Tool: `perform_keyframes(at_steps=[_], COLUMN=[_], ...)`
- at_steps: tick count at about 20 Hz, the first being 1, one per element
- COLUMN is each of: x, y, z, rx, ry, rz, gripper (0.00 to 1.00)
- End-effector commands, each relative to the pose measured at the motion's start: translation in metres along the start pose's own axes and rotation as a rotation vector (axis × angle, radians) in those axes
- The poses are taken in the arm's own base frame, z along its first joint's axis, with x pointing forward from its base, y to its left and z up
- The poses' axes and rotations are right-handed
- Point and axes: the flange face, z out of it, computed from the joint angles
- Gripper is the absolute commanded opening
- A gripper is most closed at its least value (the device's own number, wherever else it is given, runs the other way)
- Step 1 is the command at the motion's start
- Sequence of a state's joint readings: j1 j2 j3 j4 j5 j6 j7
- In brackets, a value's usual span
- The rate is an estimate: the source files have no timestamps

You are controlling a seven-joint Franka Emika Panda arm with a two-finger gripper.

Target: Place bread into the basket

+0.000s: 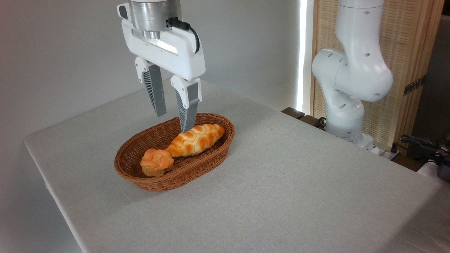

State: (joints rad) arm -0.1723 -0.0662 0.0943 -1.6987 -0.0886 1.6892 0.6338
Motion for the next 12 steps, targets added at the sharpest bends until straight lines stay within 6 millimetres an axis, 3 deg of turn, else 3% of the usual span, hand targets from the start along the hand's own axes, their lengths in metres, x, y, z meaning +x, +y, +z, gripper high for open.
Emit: perform_keyframes(at_steps=[1, 2, 5, 9, 12], x=[-0.015, -0.023, -0.028, -0.005, -0.005], y=[-0.016, -0.027, -0.034, -0.012, -0.012], z=[-0.016, -0.02, -0.022, -0.01, -0.01], rx=[-0.024, -0.019, -0.015, -0.019, -0.02], ry=[-0.01, -0.003, 0.0, -0.023, -0.025], rz=[0.042, 0.021, 0.003, 0.018, -0.034], gripper=[1.0, 1.0, 1.0, 1.0, 1.0])
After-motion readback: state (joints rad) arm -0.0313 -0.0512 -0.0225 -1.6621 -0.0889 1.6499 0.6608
